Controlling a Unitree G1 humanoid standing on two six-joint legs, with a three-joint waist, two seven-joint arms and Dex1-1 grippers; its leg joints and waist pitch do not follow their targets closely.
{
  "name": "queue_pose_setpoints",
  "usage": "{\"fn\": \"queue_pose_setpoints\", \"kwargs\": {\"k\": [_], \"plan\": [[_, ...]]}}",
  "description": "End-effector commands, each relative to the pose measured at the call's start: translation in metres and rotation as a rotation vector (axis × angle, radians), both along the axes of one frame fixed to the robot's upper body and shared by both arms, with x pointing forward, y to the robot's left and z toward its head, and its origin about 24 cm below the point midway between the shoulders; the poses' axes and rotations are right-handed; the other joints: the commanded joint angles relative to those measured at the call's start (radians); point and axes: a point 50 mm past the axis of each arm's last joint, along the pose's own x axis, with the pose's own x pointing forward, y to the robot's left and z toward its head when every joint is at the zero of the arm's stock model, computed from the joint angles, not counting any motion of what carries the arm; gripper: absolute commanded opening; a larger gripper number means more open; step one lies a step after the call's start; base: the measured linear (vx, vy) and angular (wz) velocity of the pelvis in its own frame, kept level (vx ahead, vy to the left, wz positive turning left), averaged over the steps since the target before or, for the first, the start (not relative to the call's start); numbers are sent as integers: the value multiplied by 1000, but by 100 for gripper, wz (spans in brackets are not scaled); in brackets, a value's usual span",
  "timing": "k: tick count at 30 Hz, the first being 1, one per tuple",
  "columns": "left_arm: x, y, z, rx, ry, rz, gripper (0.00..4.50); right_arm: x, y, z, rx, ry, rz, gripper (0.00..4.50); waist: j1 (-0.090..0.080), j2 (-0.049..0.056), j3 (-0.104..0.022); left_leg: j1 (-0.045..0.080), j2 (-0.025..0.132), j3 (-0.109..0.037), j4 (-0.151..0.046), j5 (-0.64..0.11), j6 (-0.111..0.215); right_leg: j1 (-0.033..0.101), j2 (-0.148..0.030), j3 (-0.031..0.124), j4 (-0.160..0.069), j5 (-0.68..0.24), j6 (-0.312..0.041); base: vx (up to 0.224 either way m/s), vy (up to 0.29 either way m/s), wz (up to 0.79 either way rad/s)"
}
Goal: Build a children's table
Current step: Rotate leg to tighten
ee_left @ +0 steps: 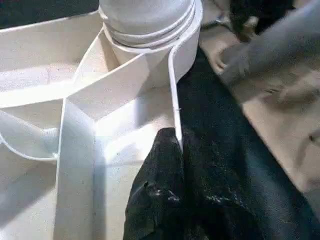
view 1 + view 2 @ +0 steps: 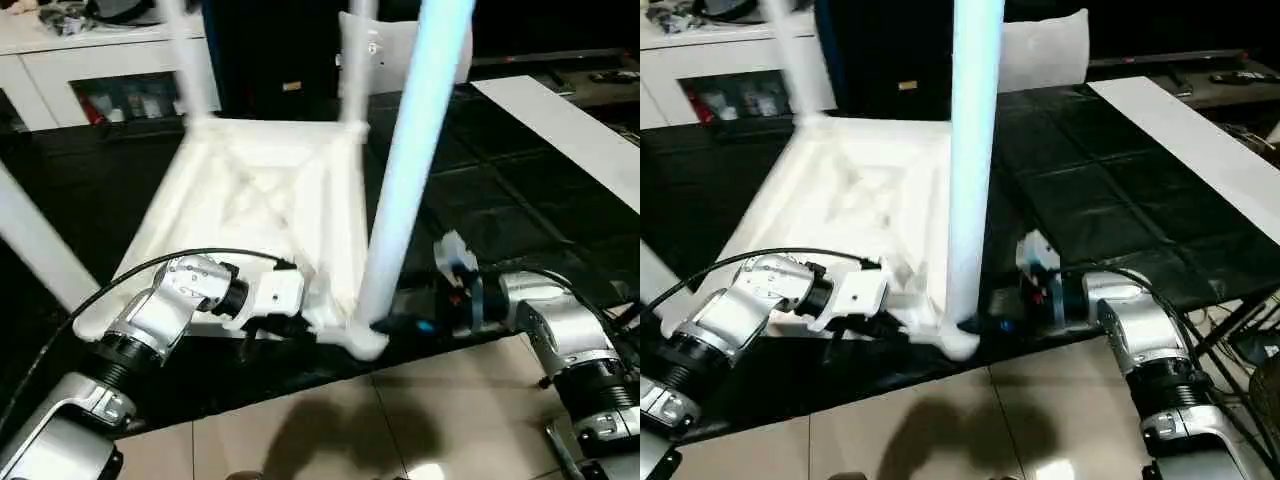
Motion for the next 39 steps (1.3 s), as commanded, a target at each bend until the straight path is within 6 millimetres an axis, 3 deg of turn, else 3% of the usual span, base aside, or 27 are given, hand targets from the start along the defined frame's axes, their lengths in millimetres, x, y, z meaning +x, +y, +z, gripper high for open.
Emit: {"fn": "queue_pose_setpoints", "kwargs": {"k": [1, 18, 21, 23, 27, 28, 30, 33, 34, 37, 39], "plan": [[-11, -9, -10, 71, 39, -137, 0, 2, 1, 7, 7, -6, 46, 369, -5, -11, -63, -20, 44, 14, -77, 26, 128, 71, -73, 74, -69, -241, -177, 0, 0, 0], [-14, -10, -12, 61, 76, -177, 0, -7, 14, 7, 68, 123, 186, 225, -1, -12, -60, -23, 42, 16, -80, 24, 100, 72, -73, 74, -73, -261, -157, 0, 0, 0], [-14, -9, -12, 27, 111, -120, 0, -7, 14, 7, 88, 121, 155, 221, -2, -12, -59, -23, 42, 16, -81, 16, 94, 72, -73, 74, -74, -276, -153, 0, 0, 0], [-11, -8, -10, -17, 135, -28, 0, 0, 16, 4, 84, 78, 33, 220, -5, -12, -58, -24, 42, 15, -82, 17, 89, 72, -74, 74, -74, -278, -154, 0, 0, 0], [-9, -9, -8, -64, 153, 71, 0, 13, 19, -1, 58, 27, -174, 215, -19, -14, -51, -25, 34, 17, -88, -33, 62, 73, -72, 71, -88, -370, -119, 0, 0, 0], [-8, -10, -8, -87, 158, 134, 0, 23, 22, -3, 60, -1, -320, 212, -32, -12, -43, -26, 30, 16, -93, -71, 41, 71, -72, 68, -98, -446, -96, 0, 0, 0], [-9, -13, -8, -104, 166, 175, 0, 29, 25, -4, 65, -13, -422, 209, -50, -12, -40, -25, 23, 13, -94, -114, 23, 71, -71, 60, -114, -535, -53, 0, 0, 0], [-9, -21, -8, -136, 160, 228, 0, 35, 32, -5, 64, -7, -546, 204, -79, -12, -37, -28, 21, 9, -93, -145, 16, 72, -67, 53, -121, -566, -30, 0, 0, 0], [-9, -24, -8, -142, 162, 253, 0, 36, 36, -6, 63, -4, -575, 204, -92, -11, -40, -28, 20, 9, -92, -146, 30, 71, -67, 55, -121, -550, -36, 0, 0, 0], [-2, -51, -7, -194, 124, 389, 0, 49, 60, -11, 52, 8, -797, 203, -103, -8, -41, -24, 27, 12, -94, -117, 36, 65, -64, 60, -114, -475, -78, 0, 0, 0], [0, -57, -7, -203, 116, 421, 0, 52, 64, -11, 50, 12, -851, 203, -105, -8, -44, -22, 24, 12, -92, -103, 27, 66, -64, 57, -113, -466, -87, 0, 0, 0]]}}
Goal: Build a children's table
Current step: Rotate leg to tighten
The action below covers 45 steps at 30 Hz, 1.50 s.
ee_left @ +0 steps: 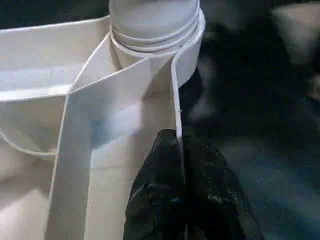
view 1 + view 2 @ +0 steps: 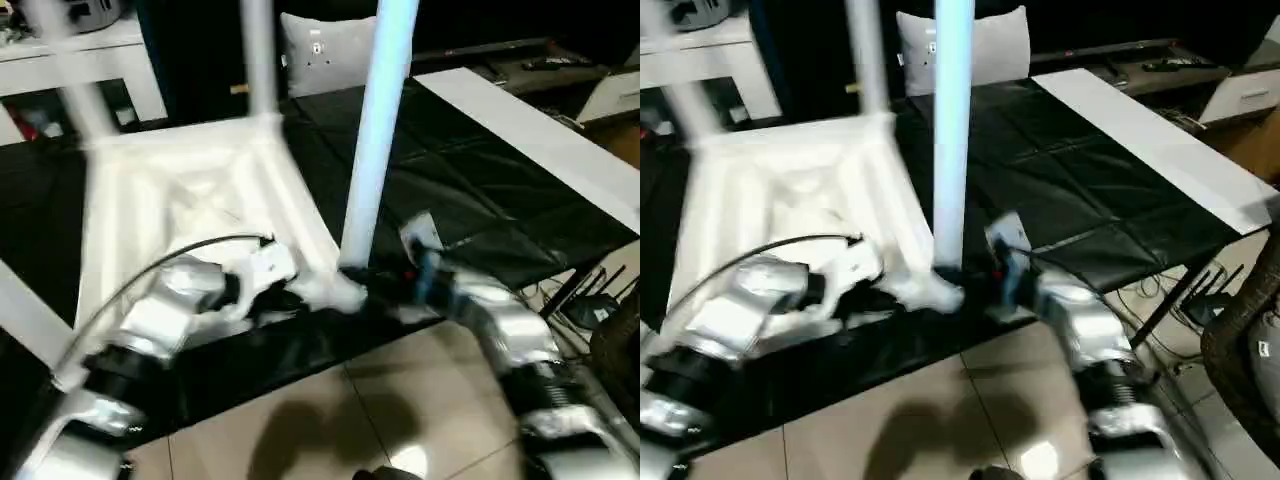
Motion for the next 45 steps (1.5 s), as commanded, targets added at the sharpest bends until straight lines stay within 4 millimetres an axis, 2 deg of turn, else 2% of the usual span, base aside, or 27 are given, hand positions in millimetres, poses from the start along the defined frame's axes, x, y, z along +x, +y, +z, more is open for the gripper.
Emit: {"fn": "queue_pose_setpoints", "kwargs": {"k": [1, 2, 3, 4, 5, 6, 8, 9, 10, 12, 13, 14, 16, 19, 21, 23, 29, 34, 35, 37, 39, 40, 45], "plan": [[-19, -60, -1, -120, 44, -184, 0, 12, 10, -4, 2, 47, -200, 203, 14, 3, -52, -29, 17, 8, -84, -96, 53, 66, -71, 63, -102, -438, -98, 0, 0, 0], [-19, -61, 0, -122, 42, -177, 0, 12, 12, -3, 6, 46, -207, 203, 14, 4, -52, -28, 18, 8, -84, -90, 55, 64, -71, 64, -100, -422, -106, 0, 0, 0], [-19, -63, 0, -125, 40, -166, 0, 13, 13, -3, 13, 44, -218, 203, 16, 3, -56, -30, 20, 8, -84, -70, 64, 68, -72, 65, -95, -381, -119, 0, 0, 0], [-17, -69, 1, -134, 29, -138, 0, 13, 19, -2, 22, 34, -229, 237, 18, 2, -59, -32, 21, 9, -83, -43, 75, 70, -70, 68, -87, -326, -136, 0, 0, 0], [-16, -73, 2, -135, 20, -126, 0, 12, 24, -2, 5, 13, -221, 257, 21, 6, -60, -31, 22, 8, -83, -29, 78, 70, -70, 69, -83, -298, -147, 0, 0, 0], [-14, -76, 2, -133, 13, -119, 0, 11, 28, -2, 0, 2, -210, 257, 24, 3, -61, -30, 22, 9, -82, -11, 86, 72, -70, 71, -79, -256, -163, 0, 0, 0], [-13, -78, 2, -122, 4, -107, 0, 9, 33, -1, 11, -4, -207, 272, 29, 7, -65, -28, 23, 10, -81, 22, 99, 74, -72, 73, -73, -203, -181, 0, 0, 0], [-11, -76, 2, -109, -2, -102, 0, 8, 31, 0, 13, -19, -202, 279, 37, 6, -68, -27, 23, 10, -79, 52, 112, 76, -71, 74, -68, -162, -192, 0, 0, 0], [-11, -74, 1, -99, -6, -95, 0, 8, 30, 0, 9, -30, -202, 305, 48, 8, -69, -24, 24, 11, -77, 76, 127, 73, -71, 75, -63, -129, -204, 0, 0, 0], [-8, -66, -1, -72, -13, -90, 0, 8, 18, 1, -10, -63, -200, 314, 54, 9, -69, -24, 25, 11, -78, 86, 137, 74, -71, 74, -61, -116, -209, 0, 0, 0], [-8, -61, -2, -64, -12, -93, 0, 7, 11, 2, -13, -82, -187, 319, 63, 9, -73, -25, 25, 11, -74, 102, 147, 76, -72, 74, -57, -91, -212, 0, 0, 0], [-8, -57, -3, -58, -7, -99, 0, 6, 4, 4, -9, -98, -170, 337, 65, 10, -73, -25, 26, 11, -74, 107, 151, 76, -72, 74, -55, -82, -213, 0, 0, 0], [-9, -51, -4, -57, -1, -118, 0, 3, -7, 6, 1, -115, -128, 354, 71, 10, -73, -24, 28, 13, -74, 84, 160, 75, -72, 74, -58, -96, -216, 0, 0, 0], [-11, -42, -4, -44, 4, -185, 0, -2, -28, 12, -10, -143, -14, 365, 85, 10, -72, -22, 29, 13, -76, 50, 157, 76, -72, 73, -65, -141, -200, 0, 0, 0], [-12, -35, -5, -17, 10, -239, 0, -6, -41, 17, -35, -161, 65, 381, 93, 10, -71, -20, 30, 14, -77, 39, 150, 73, -71, 75, -65, -155, -194, 0, 0, 0], [-14, -28, -6, 5, 18, -301, 0, -10, -52, 21, -69, -174, 148, 403, 97, 8, -71, -22, 29, 15, -76, 27, 149, 75, -72, 76, -66, -168, -189, 0, 0, 0], [-20, -16, -5, 27, 41, -479, 0, -21, -67, 25, -165, -171, 391, 403, 106, 1, -75, -25, 27, 14, -72, 49, 152, 76, -70, 72, -64, -164, -186, 0, 0, 0], [-27, -9, -8, 88, 74, -646, 0, -34, -69, 25, -146, -87, 653, 403, 120, 3, -77, -25, 34, 16, -69, 59, 170, 73, -69, 72, -57, -145, -198, 0, 0, 0], [-27, -9, -8, 88, 74, -646, 0, -34, -69, 25, -146, -87, 653, 403, 123, 4, -77, -24, 34, 16, -69, 59, 170, 73, -70, 72, -57, -149, -198, 0, 0, 0], [-30, -10, -7, 91, 80, -696, 0, -36, -68, 24, -146, -64, 715, 369, 130, 1, -78, -24, 35, 16, -70, 54, 159, 73, -72, 72, -57, -167, -195, 0, 0, 0], [-32, -11, -7, 88, 87, -726, 0, -38, -67, 24, -143, -48, 751, 366, 134, 1, -77, -25, 35, 18, -69, 48, 152, 72, -72, 73, -59, -184, -188, 0, 0, 0], [-34, -12, -7, 87, 91, -755, 0, -38, -65, 24, -141, -46, 774, 339, 138, -1, -78, -24, 35, 18, -70, 48, 146, 72, -73, 73, -59, -190, -184, 0, 0, 0], [-38, -13, -7, 80, 109, -808, 0, -39, -61, 20, -135, -22, 841, 312, 139, -1, -78, -26, 34, 19, -70, 41, 127, 72, -71, 72, -61, -209, -171, 0, 0, 0]]}}
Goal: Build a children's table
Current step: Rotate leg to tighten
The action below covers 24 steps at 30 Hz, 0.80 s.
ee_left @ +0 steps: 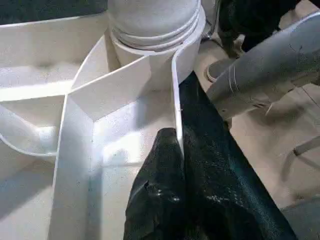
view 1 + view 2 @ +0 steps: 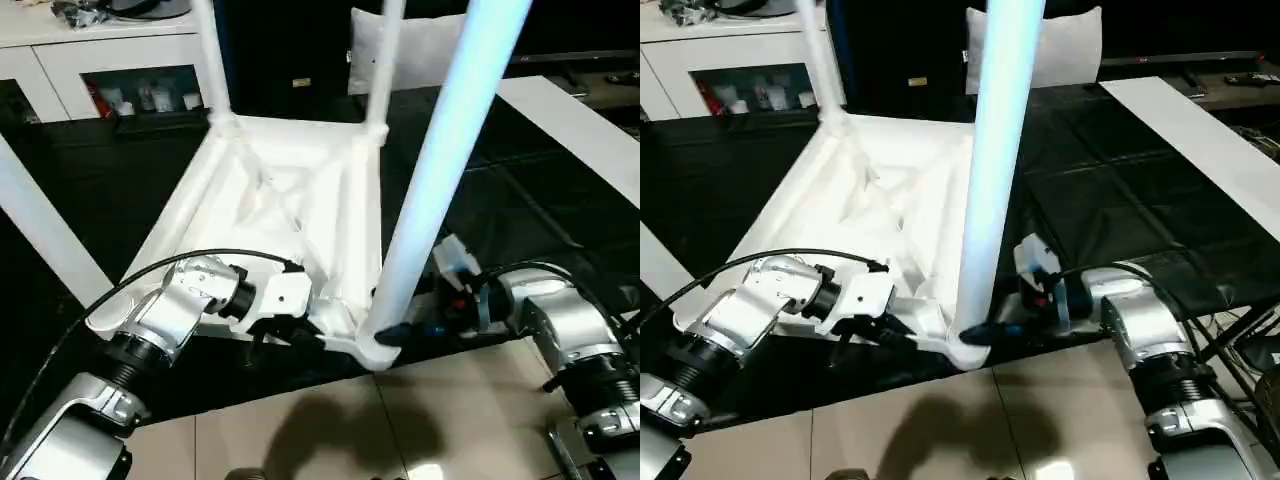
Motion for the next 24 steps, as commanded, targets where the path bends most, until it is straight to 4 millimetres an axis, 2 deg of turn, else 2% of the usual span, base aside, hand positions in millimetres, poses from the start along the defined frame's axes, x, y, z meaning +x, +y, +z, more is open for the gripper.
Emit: {"fn": "queue_pose_setpoints", "kwargs": {"k": [1, 5, 6, 7, 11, 17, 19, 20, 21, 22, 23, 24], "plan": [[-15, -13, -11, 52, 70, -168, 0, 2, 1, 2, -9, 13, 28, 292, -5, -7, -76, -20, 34, 15, -61, 38, 115, 79, -69, 71, -62, -211, -162, 0, 0, 0], [-15, -12, -11, 50, 71, -178, 0, 0, 2, 3, 3, 51, 65, 263, -3, -5, -79, -20, 36, 13, -58, 65, 129, 78, -67, 70, -55, -171, -171, 0, 0, 0], [-14, -12, -11, 49, 74, -178, 0, 0, 2, 3, 5, 56, 69, 263, -4, -9, -78, -20, 35, 15, -58, 66, 129, 78, -67, 71, -56, -171, -171, 0, 0, 0], [-14, -12, -11, 48, 75, -177, 0, -1, 2, 3, 6, 59, 71, 243, -3, -8, -77, -20, 35, 14, -59, 60, 127, 78, -68, 70, -57, -185, -169, 0, 0, 0], [-14, -11, -11, 38, 85, -170, 0, -3, 2, 3, 10, 88, 82, 220, -2, -9, -76, -20, 34, 16, -60, 45, 115, 79, -69, 70, -63, -227, -150, 0, 0, 0], [-14, -12, -10, -25, 134, -100, 0, -5, 2, 2, 58, 110, 61, 215, -2, -10, -77, -21, 33, 16, -60, 52, 112, 78, -67, 69, -62, -223, -146, 0, 0, 0], [-10, -14, -10, -49, 139, -2, 0, 4, 7, -1, 60, 76, -92, 214, -6, -10, -73, -23, 34, 16, -62, 45, 104, 78, -68, 70, -63, -237, -142, 0, 0, 0], [-10, -14, -10, -49, 139, -2, 0, 4, 7, -1, 60, 76, -92, 214, -8, -11, -71, -23, 32, 17, -62, 38, 100, 77, -67, 69, -66, -250, -137, 0, 0, 0], [-6, -16, -9, -62, 136, 84, 0, 12, 12, -5, 64, 49, -227, 214, -9, -12, -68, -22, 30, 18, -63, 26, 95, 77, -66, 68, -72, -276, -129, 0, 0, 0], [-6, -16, -9, -62, 136, 84, 0, 12, 12, -5, 64, 49, -227, 212, -17, -13, -65, -22, 24, 18, -68, -4, 69, 80, -66, 65, -80, -344, -101, 0, 0, 0], [-4, -18, -9, -68, 133, 141, 0, 18, 16, -7, 66, 34, -318, 212, -21, -13, -65, -21, 22, 19, -69, -15, 63, 80, -66, 65, -83, -363, -91, 0, 0, 0], [-4, -18, -9, -68, 133, 141, 0, 18, 16, -7, 66, 34, -318, 209, -31, -13, -60, -22, 17, 19, -70, -39, 54, 80, -65, 63, -90, -407, -74, 0, 0, 0]]}}
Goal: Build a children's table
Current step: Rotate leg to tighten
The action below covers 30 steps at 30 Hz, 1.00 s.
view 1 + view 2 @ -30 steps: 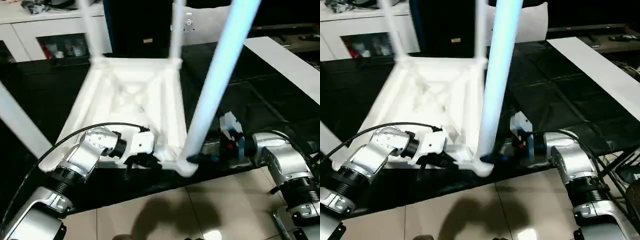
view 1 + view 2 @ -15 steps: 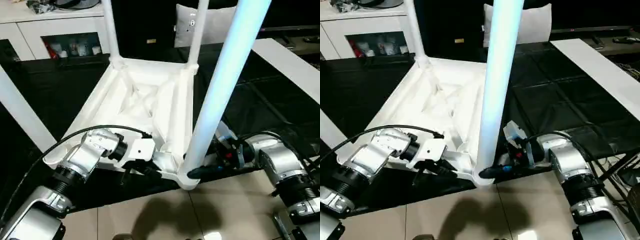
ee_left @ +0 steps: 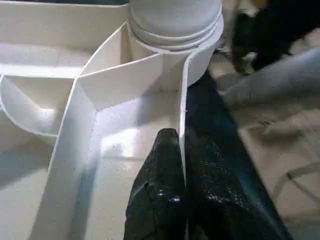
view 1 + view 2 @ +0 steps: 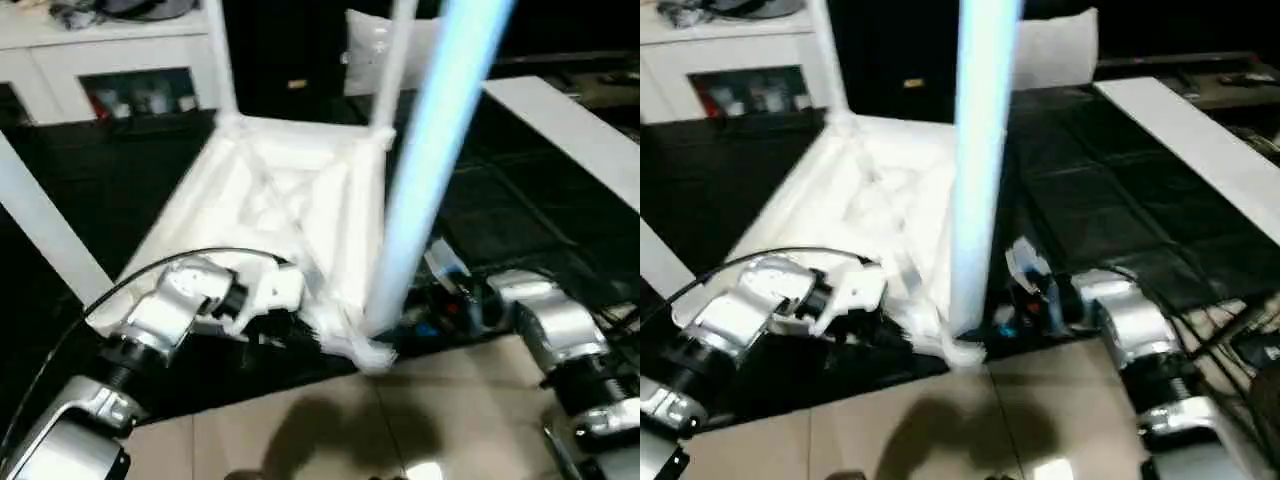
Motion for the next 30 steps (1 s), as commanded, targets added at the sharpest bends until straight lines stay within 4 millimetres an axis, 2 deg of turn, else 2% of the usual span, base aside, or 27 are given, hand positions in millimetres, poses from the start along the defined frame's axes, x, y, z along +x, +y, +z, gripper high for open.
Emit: {"fn": "queue_pose_setpoints", "kwargs": {"k": [1, 2, 3, 4, 5, 7, 8, 9, 10, 11, 12, 14, 15, 16, 18, 19, 20, 21, 22, 23, 25, 27, 28, 30], "plan": [[-8, -32, -5, -67, 40, -1, 0, 19, 10, -1, -13, -26, -258, 207, -9, -13, -57, -29, 14, 16, -73, -60, 47, 80, -64, 59, -100, -439, -58, 0, 0, 0], [-2, -39, -2, -88, 34, 104, 0, 28, 22, -5, -12, -21, -411, 205, -15, -12, -57, -25, 13, 15, -74, -69, 38, 78, -64, 56, -104, -460, -51, 0, 0, 0], [0, -41, -2, -91, 32, 134, 0, 30, 25, -6, -13, -18, -450, 205, -26, -16, -54, -31, 10, 15, -73, -77, 31, 80, -63, 52, -106, -482, -38, 0, 0, 0], [4, -45, -1, -95, 22, 192, 0, 34, 32, -8, -20, -12, -522, 204, -46, -14, -54, -29, 1, 16, -67, -105, 22, 80, -62, 39, -122, -549, 8, 0, 0, 0], [6, -48, 0, -97, 14, 219, 0, 37, 35, -9, -21, -4, -563, 204, -52, -13, -55, -28, 1, 16, -67, -112, 28, 78, -61, 36, -125, -554, 12, 0, 0, 0], [12, -56, 1, -104, -5, 288, 0, 44, 43, -11, -29, 22, -687, 204, -74, -7, -58, -34, 6, 13, -70, -102, 45, 84, -59, 32, -127, -499, -2, 0, 0, 0], [14, -62, 2, -109, -16, 314, 0, 47, 48, -13, -27, 38, -743, 204, -74, -2, -60, -32, 6, 13, -70, -98, 48, 84, -60, 31, -128, -481, -9, 0, 0, 0], [15, -65, 3, -112, -22, 327, 0, 48, 50, -14, -24, 46, -769, 204, -78, -4, -61, -32, 6, 14, -70, -97, 51, 83, -59, 33, -126, -462, -17, 0, 0, 0], [18, -74, 5, -129, -43, 362, 0, 48, 59, -12, -5, 16, -784, 204, -82, -5, -61, -23, 5, 18, -69, -106, 63, 75, -58, 33, -130, -457, -34, 0, 0, 0], [18, -74, 5, -129, -43, 362, 0, 48, 59, -12, -5, 16, -784, 204, -80, -4, -61, -21, 5, 20, -69, -104, 70, 74, -58, 35, -130, -450, -42, 0, 0, 0], [19, -80, 6, -139, -57, 379, 0, 48, 64, -11, 20, -3, -798, 204, -78, 3, -63, -25, 9, 17, -72, -93, 78, 77, -59, 38, -122, -418, -60, 0, 0, 0], [19, -83, 7, -147, -63, 386, 0, 47, 67, -9, 37, -7, -801, 272, -75, 0, -66, -26, 16, 16, -73, -68, 90, 78, -59, 42, -112, -357, -84, 0, 0, 0], [18, -84, 6, -143, -62, 388, 0, 47, 68, -7, 67, -6, -808, 272, -72, 4, -68, -28, 19, 15, -73, -57, 97, 80, -60, 45, -107, -324, -99, 0, 0, 0], [18, -82, 5, -131, -71, 388, 0, 46, 66, -5, 84, -20, -798, 272, -72, 2, -68, -28, 20, 16, -73, -52, 100, 79, -60, 47, -105, -308, -105, 0, 0, 0], [19, -80, 4, -116, -79, 392, 0, 46, 63, -3, 93, -35, -795, 283, -59, 0, -72, -26, 22, 17, -72, -10, 117, 79, -61, 53, -91, -227, -145, 0, 0, 0], [19, -76, 3, -99, -87, 395, 0, 46, 59, -2, 92, -57, -787, 300, -55, 1, -73, -28, 23, 17, -71, 11, 127, 81, -62, 54, -86, -194, -157, 0, 0, 0], [20, -73, 2, -89, -98, 390, 0, 45, 54, -1, 95, -67, -779, 313, -53, -2, -75, -27, 24, 17, -70, 19, 131, 81, -63, 55, -84, -183, -162, 0, 0, 0], [20, -73, 2, -89, -98, 390, 0, 45, 54, -1, 95, -67, -779, 319, -48, 2, -74, -26, 25, 17, -69, 25, 140, 79, -63, 55, -83, -175, -169, 0, 0, 0], [21, -62, -1, -58, -121, 364, 0, 43, 37, 1, 99, -91, -743, 322, -43, -1, -75, -27, 24, 16, -69, 25, 148, 83, -64, 55, -82, -174, -166, 0, 0, 0], [21, -57, -2, -46, -126, 354, 0, 41, 30, 1, 104, -98, -720, 344, -42, -2, -74, -26, 25, 18, -69, 26, 152, 82, -64, 56, -82, -173, -167, 0, 0, 0], [21, -53, -3, -36, -128, 344, 0, 40, 24, 2, 108, -105, -695, 354, -38, -1, -73, -24, 28, 19, -70, 17, 158, 79, -65, 57, -84, -182, -165, 0, 0, 0], [19, -45, -8, -4, -124, 305, 0, 33, 10, 3, 105, -126, -604, 366, -33, -2, -70, -23, 26, 21, -71, -7, 149, 80, -66, 55, -91, -228, -154, 0, 0, 0], [18, -41, -9, 8, -121, 274, 0, 30, 5, 4, 99, -127, -558, 377, -23, -2, -68, -21, 26, 22, -73, -33, 141, 80, -65, 56, -98, -272, -134, 0, 0, 0], [15, -37, -11, 23, -110, 229, 0, 24, -2, 4, 82, -132, -476, 387, -16, -4, -69, -20, 28, 21, -74, -40, 134, 79, -66, 58, -95, -277, -129, 0, 0, 0]]}}
